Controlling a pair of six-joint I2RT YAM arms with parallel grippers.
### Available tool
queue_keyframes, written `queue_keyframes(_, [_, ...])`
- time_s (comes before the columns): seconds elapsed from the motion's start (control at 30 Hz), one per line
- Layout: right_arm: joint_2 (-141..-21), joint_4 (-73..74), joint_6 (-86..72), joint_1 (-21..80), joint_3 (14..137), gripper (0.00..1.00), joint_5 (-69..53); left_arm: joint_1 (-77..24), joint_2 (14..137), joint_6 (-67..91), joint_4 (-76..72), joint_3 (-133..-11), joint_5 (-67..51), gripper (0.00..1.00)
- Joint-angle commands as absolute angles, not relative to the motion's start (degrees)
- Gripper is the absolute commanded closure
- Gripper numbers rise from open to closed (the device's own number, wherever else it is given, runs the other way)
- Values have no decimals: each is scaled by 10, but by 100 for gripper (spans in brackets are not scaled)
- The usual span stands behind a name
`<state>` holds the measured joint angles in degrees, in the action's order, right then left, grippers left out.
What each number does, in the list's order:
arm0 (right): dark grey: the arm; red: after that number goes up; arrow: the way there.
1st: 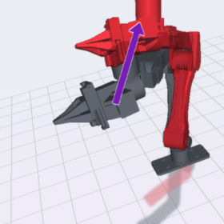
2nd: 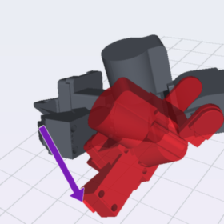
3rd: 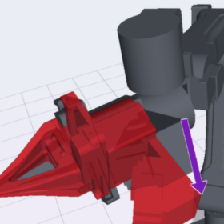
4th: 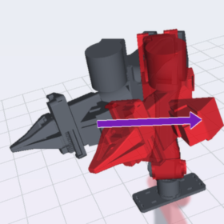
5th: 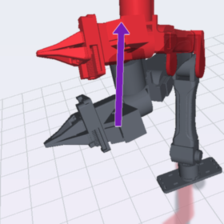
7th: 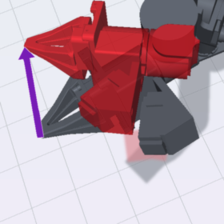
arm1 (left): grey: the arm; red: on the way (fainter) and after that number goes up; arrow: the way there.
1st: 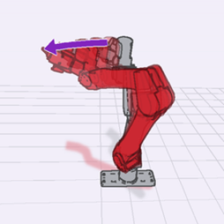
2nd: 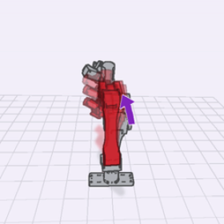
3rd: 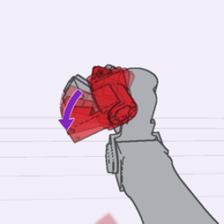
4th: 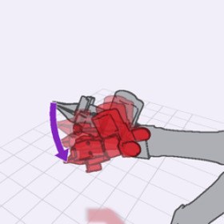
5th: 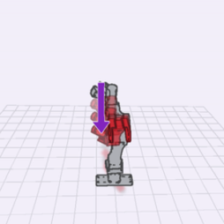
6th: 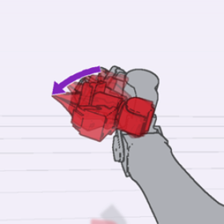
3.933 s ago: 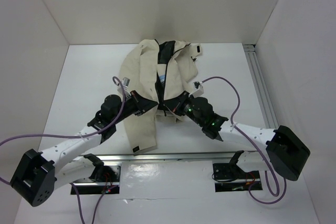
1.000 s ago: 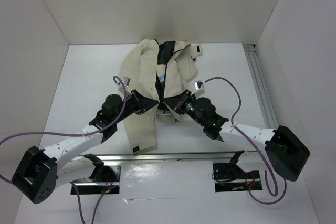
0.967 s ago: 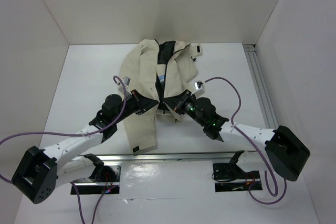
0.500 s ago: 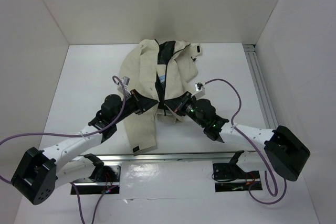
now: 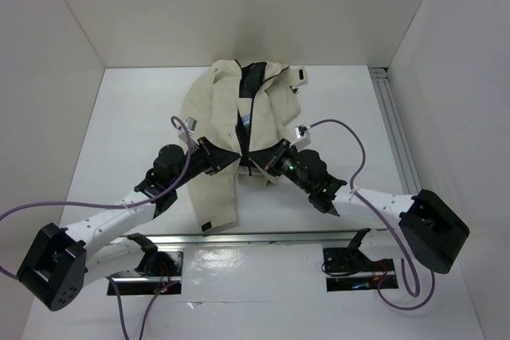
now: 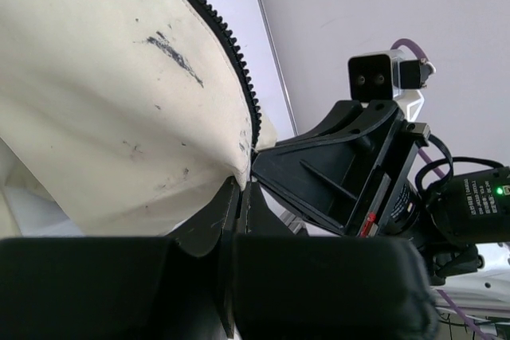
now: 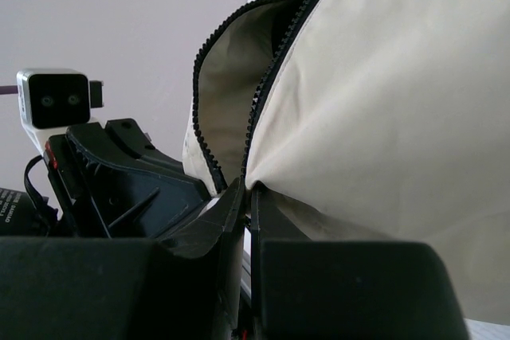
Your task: Zip up the jacket
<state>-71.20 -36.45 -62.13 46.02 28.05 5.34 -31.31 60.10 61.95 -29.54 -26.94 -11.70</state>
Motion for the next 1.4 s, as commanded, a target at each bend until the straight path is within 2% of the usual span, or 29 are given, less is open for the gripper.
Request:
queue_keyframes(0.0, [-715, -409, -624, 455, 292, 100, 54, -312, 598, 628, -341, -265, -130, 100])
queue_keyframes(1.37, [-736, -444, -619, 439, 314, 100, 33, -312, 608, 634, -358, -250, -142, 100])
